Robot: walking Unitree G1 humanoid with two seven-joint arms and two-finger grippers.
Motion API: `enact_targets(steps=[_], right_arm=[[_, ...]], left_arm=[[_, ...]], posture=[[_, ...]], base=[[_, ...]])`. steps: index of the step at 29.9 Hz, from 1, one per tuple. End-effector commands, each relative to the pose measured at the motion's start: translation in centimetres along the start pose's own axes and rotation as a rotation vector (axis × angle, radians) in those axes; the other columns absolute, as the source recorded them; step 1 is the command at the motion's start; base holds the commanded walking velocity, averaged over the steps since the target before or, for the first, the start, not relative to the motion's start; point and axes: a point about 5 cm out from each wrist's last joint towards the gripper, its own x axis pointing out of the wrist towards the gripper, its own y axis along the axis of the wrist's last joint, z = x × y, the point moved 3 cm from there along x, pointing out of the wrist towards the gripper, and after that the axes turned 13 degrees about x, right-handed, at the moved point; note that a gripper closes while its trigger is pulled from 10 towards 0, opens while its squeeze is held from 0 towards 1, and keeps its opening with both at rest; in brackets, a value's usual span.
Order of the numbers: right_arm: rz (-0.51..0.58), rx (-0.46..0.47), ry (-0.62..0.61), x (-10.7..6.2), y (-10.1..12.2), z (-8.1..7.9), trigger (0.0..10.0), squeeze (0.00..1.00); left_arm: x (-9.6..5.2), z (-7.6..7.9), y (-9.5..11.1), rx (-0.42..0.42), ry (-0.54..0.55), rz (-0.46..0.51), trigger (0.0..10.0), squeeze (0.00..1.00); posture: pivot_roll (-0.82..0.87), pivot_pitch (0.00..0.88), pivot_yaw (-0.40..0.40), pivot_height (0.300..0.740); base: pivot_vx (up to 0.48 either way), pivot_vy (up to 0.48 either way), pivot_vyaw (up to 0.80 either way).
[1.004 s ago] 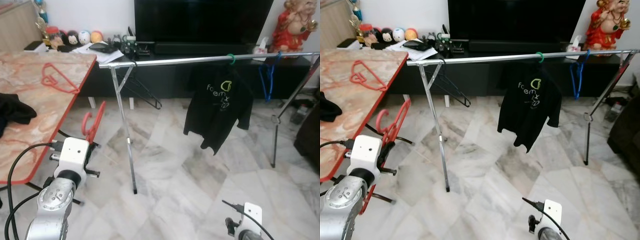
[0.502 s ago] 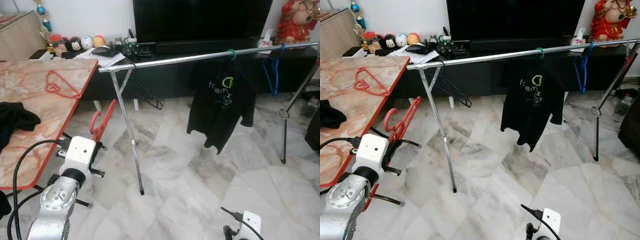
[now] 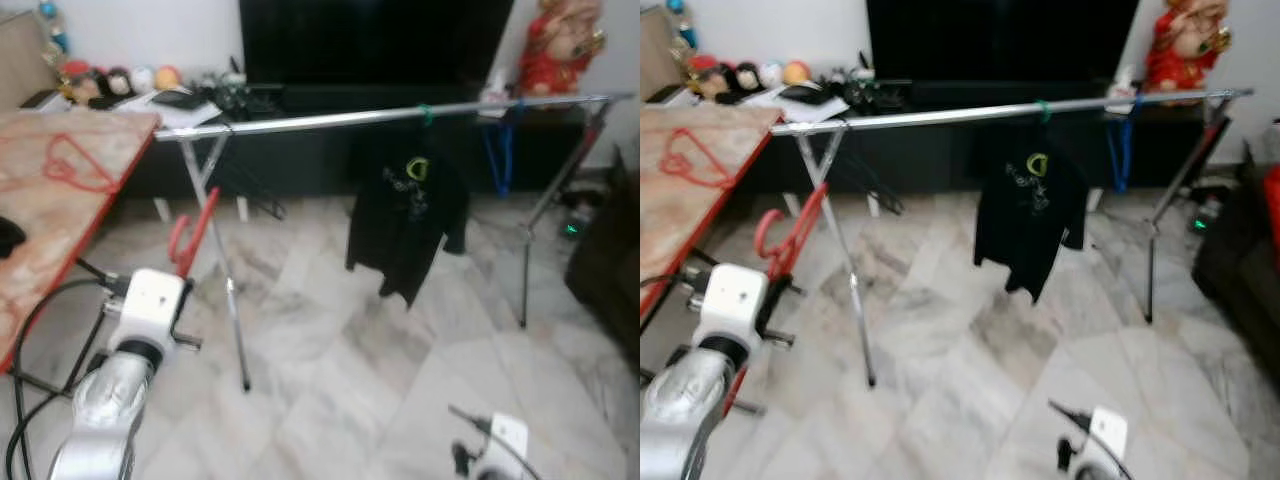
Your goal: Hang hanger
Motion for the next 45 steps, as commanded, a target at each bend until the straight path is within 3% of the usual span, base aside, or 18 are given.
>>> enact_targets(steps=[1,7,13,15,19,21,23,26,31,38,45], right_arm=[[-0.002,0.016,-0.031,-0.1,-0.1,1.3,10.0,0.00],[-0.022,0.016,-0.053,-0.4,-0.7,2.8,10.0,0.00],[-0.036,0.034,-0.093,-0.7,-1.4,4.4,10.0,0.00],[-0.033,0.033,-0.091,-0.7,-1.3,4.5,10.0,0.00],[-0.021,0.041,-0.108,-0.7,-0.9,4.8,10.0,0.00],[-0.021,0.041,-0.109,-0.8,-0.9,4.9,10.0,0.00],[-0.014,0.044,-0.103,-0.7,-0.7,4.9,10.0,0.00],[-0.020,0.032,-0.111,-0.8,-0.7,5.1,10.0,0.00],[-0.023,0.015,-0.098,-0.6,-0.4,4.5,10.0,0.00],[-0.007,-0.018,-0.079,-0.4,0.5,3.9,10.0,0.00],[0.007,0.010,-0.091,-0.4,1.0,4.2,10.0,0.00]], left_arm=[[0.0,0.7,0.0,-0.004,-0.017,-0.002,10.0,0.00],[0.0,1.9,-0.4,-0.014,-0.036,-0.014,10.0,0.00],[-0.5,2.5,-2.2,0.004,-0.060,-0.069,10.0,0.00],[-0.5,1.8,-2.1,0.005,-0.034,-0.081,10.0,0.00],[-0.1,2.3,-3.0,-0.001,-0.032,-0.104,10.0,0.00],[-0.3,2.6,-3.6,0.014,-0.029,-0.129,10.0,0.00],[-0.5,2.5,-3.3,-0.029,-0.017,-0.126,10.0,0.00],[-0.7,2.4,-3.8,-0.003,-0.012,-0.135,10.0,0.00],[-0.2,1.3,-3.4,-0.035,0.066,-0.117,10.0,0.00],[0.2,1.9,-2.9,-0.049,0.057,-0.101,10.0,0.00],[1.0,2.1,-2.7,-0.054,0.046,-0.088,10.0,0.00]], posture=[[0.15,0.000,-0.010,0.740],[0.15,0.000,-0.005,0.740],[0.16,0.000,-0.002,0.740],[0.14,0.000,0.007,0.740],[0.13,0.000,0.012,0.740],[0.13,0.000,0.004,0.740],[0.13,0.000,0.001,0.740],[0.15,0.000,-0.031,0.740],[0.15,0.000,-0.059,0.740],[0.14,0.000,-0.046,0.740],[0.11,0.000,-0.039,0.740]], base=[[0.000,-0.458,0.00],[0.000,-0.456,0.00],[0.000,-0.462,0.00],[0.000,-0.433,0.00],[0.000,-0.100,0.00],[0.000,0.000,0.00],[0.000,0.000,0.00],[0.000,0.000,0.00],[0.053,0.000,0.00],[0.329,0.000,0.00],[0.335,0.000,0.00]])
